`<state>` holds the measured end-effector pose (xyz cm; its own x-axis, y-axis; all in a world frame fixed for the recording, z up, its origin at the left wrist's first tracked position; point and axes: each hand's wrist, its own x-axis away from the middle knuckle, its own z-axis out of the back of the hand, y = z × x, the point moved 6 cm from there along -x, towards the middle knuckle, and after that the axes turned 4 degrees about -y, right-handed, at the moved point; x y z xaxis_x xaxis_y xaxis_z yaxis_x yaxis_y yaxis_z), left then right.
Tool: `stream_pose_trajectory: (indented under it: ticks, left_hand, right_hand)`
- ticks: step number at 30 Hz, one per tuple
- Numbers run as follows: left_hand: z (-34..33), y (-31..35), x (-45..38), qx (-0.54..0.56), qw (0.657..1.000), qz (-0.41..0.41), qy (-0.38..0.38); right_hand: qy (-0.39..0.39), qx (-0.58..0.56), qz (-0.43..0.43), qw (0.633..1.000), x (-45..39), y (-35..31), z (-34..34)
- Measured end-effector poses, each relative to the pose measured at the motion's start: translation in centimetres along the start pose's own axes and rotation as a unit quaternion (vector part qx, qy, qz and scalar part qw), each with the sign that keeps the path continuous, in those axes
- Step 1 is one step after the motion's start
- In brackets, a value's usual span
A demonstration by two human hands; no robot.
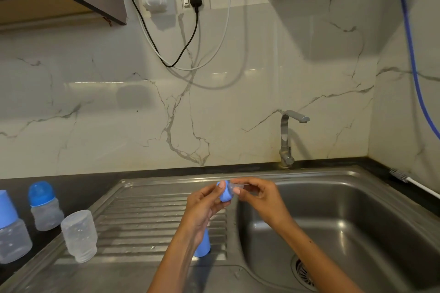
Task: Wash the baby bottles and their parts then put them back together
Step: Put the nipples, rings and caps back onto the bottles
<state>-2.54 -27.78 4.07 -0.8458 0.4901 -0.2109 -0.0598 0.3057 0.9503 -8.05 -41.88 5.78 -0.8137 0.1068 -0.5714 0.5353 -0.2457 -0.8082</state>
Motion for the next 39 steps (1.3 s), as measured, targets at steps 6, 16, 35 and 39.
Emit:
stream_pose_trajectory:
  ticks: [6, 16, 35, 39]
  left_hand:
    - [-0.1, 0.5, 0.2, -0.035, 0.999, -0.026, -0.007]
    - [0.9, 0.8, 0.3, -0.067, 0.996, -0.039, 0.053]
    - [10.3, 8.8, 4.6, -0.266, 0.925, -0.163, 0.217]
    - [15.9, 10.7, 8.9, -0.368, 0.855, -0.193, 0.309]
  right_hand:
    - [-0.027, -0.048, -0.034, 0.998, 0.1, 0.1, 0.1]
    - [-0.031, -0.079, -0.102, 0.991, 0.5, 1.0, -0.5]
    - [-0.008, -0.121, -0.086, 0.989, -3.4, -1.6, -8.0]
    - [-0.039, -0.105, -0.083, 0.99, -3.2, -1.3, -12.5]
